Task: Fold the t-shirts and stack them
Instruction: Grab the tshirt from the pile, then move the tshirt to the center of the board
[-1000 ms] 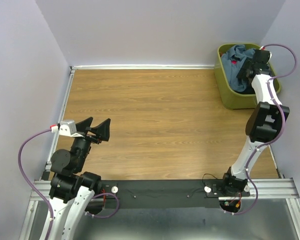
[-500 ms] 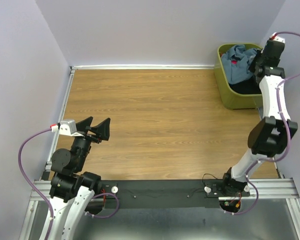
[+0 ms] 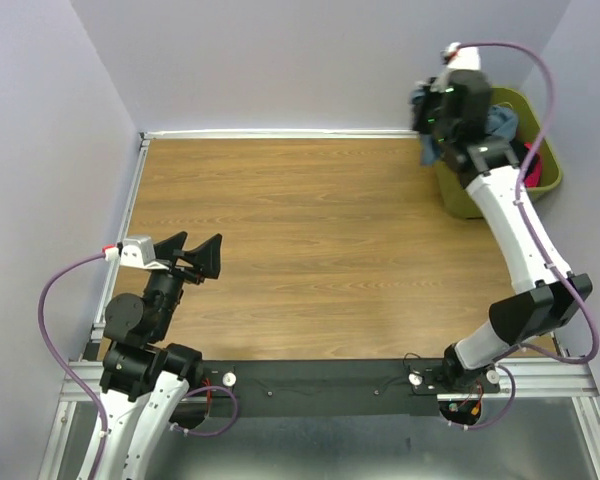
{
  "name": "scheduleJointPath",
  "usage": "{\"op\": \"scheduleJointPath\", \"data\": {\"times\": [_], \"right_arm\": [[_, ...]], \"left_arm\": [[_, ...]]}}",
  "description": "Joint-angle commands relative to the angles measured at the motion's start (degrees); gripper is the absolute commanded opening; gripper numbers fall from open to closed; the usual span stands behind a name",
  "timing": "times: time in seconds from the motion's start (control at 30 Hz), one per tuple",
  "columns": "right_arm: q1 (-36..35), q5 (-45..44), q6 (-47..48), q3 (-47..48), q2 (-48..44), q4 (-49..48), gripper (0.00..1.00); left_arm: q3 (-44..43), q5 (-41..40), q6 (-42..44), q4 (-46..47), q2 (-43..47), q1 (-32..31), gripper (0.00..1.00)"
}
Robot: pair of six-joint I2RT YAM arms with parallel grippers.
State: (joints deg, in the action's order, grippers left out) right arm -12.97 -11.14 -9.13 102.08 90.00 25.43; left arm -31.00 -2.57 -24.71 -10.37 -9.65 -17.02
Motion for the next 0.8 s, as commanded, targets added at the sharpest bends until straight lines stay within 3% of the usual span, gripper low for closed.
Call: {"op": "scheduleJointPath", "data": {"times": [0.0,0.07,0.13,0.3,0.37,0.43,0.53,0.67,0.77], "right_arm": [[-15.6,-5.1,-8.1,-1.4,0.9,-3.0,0.01],[-21.5,-5.8,-11.1,-2.1,3.3,-5.1,0.01],[-32.7,-7.1,-14.2,0.3,9.4,-5.9,0.01],[-41.6,-4.8,-19.0,10.9,24.1,-5.7,0.01],[-43.0,-1.7,-19.1,15.5,29.1,-5.5,0.24],[-43.7,0.6,-19.2,16.7,30.8,-5.1,0.38],[-43.6,-4.0,-16.0,14.1,28.9,-5.1,0.60],[-40.8,-13.2,-9.0,3.8,21.9,-5.0,0.72],[-36.5,-8.2,-9.1,-3.8,17.8,-4.9,0.72]], "left_arm": [[-0.5,-0.9,0.4,1.3,-1.1,-0.3,0.96],[-1.5,-1.0,0.3,1.1,-1.7,-0.2,0.96],[-3.1,-1.1,0.5,0.2,-2.0,-0.2,0.96],[-6.4,-1.9,1.1,-2.3,-2.6,-0.2,0.96],[-7.7,-2.4,1.1,-3.6,-2.7,-0.2,0.96],[-8.0,-2.8,0.5,-4.0,-2.6,-0.2,0.96],[-7.9,-2.6,-0.2,-4.4,-2.7,-0.2,0.96],[-7.5,-3.1,-1.5,-4.6,-5.1,-0.2,0.96],[-6.9,-3.1,-2.9,-4.0,-8.7,-0.2,0.96]]}}
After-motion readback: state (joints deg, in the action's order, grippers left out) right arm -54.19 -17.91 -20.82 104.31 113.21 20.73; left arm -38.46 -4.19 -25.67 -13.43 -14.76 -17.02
